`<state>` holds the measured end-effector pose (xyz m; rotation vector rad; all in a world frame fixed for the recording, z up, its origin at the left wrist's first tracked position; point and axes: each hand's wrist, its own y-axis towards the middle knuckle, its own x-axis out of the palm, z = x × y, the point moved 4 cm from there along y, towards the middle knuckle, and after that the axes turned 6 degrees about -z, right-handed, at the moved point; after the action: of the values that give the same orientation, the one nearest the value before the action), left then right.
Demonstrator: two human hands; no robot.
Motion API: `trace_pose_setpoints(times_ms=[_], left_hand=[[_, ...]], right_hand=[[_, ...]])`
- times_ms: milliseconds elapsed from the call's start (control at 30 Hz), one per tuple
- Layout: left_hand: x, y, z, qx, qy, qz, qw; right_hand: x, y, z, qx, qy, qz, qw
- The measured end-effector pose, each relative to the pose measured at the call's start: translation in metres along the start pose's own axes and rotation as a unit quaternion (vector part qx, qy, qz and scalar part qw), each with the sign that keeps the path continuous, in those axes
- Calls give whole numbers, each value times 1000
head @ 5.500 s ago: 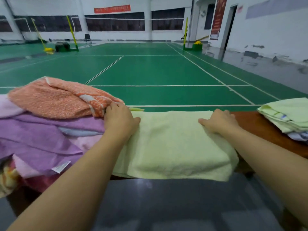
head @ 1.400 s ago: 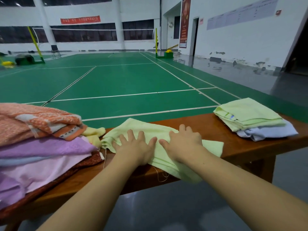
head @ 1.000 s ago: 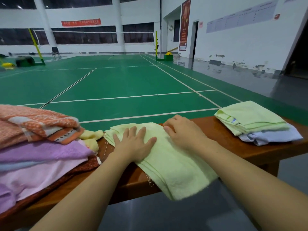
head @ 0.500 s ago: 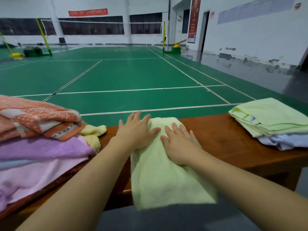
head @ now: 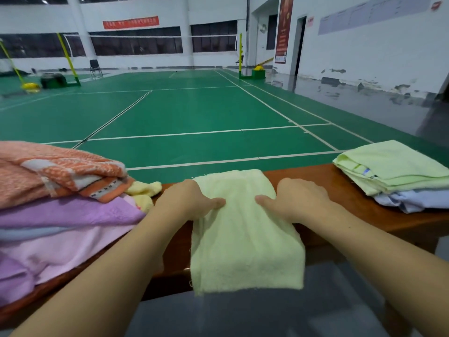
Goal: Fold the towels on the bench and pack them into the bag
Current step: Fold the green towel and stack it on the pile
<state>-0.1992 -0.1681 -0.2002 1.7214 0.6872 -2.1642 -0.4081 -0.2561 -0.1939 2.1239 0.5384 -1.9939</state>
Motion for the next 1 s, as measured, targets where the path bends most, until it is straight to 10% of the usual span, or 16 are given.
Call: trace_pose_setpoints(times_ms=[233, 433, 767, 1000], left_hand=[[5, -12, -3, 46, -117, 55, 991], [1, -15, -22, 25, -442, 150, 884], [-32, -35, -13, 218, -539, 273, 766], [-62, -55, -7, 311, -465, 285, 778]], right_hand=[[1, 1, 0, -43, 117, -22, 992], [13, 0, 5, -68, 434, 75, 895], [-18, -19, -7, -199, 591, 226, 748], [-55, -36, -12, -306, 565, 262, 720]])
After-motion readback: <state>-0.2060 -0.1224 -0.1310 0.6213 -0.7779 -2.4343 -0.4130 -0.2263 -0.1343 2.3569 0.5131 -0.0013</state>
